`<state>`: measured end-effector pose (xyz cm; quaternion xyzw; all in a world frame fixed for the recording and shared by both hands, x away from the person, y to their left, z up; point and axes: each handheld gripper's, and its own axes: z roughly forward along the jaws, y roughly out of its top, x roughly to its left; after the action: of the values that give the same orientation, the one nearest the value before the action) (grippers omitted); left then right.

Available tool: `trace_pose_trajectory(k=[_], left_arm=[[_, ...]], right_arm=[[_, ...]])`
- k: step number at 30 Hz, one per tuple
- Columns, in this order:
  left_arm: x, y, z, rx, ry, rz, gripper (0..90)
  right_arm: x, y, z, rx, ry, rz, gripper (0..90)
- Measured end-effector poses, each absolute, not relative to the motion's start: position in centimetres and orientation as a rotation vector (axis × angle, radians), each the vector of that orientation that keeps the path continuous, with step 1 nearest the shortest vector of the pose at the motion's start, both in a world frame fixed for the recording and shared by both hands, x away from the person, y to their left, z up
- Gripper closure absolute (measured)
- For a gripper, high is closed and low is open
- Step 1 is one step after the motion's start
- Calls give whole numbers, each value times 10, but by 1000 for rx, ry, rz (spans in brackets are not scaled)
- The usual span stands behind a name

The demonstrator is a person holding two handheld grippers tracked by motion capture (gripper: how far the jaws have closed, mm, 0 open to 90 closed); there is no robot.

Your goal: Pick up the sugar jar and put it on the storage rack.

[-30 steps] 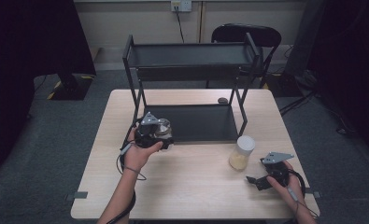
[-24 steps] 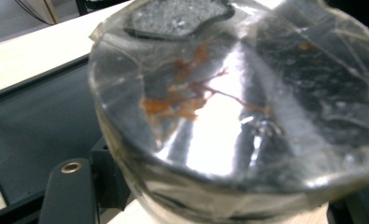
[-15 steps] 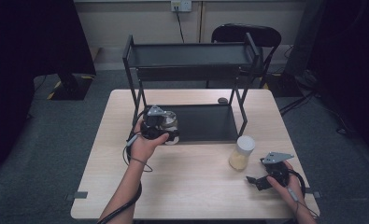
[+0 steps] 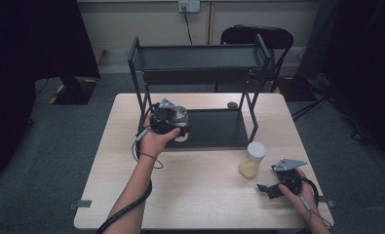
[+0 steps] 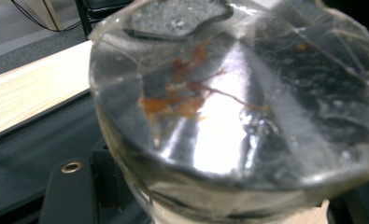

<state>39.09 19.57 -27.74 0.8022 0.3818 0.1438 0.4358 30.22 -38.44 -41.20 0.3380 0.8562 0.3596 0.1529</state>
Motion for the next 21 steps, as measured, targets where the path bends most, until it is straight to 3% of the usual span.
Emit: trace_pose_trajectory(k=[21], left_arm=[[397, 194, -228, 1990, 958, 406, 309]], right_arm=[[302, -384, -412, 970, 2455, 1033, 0]])
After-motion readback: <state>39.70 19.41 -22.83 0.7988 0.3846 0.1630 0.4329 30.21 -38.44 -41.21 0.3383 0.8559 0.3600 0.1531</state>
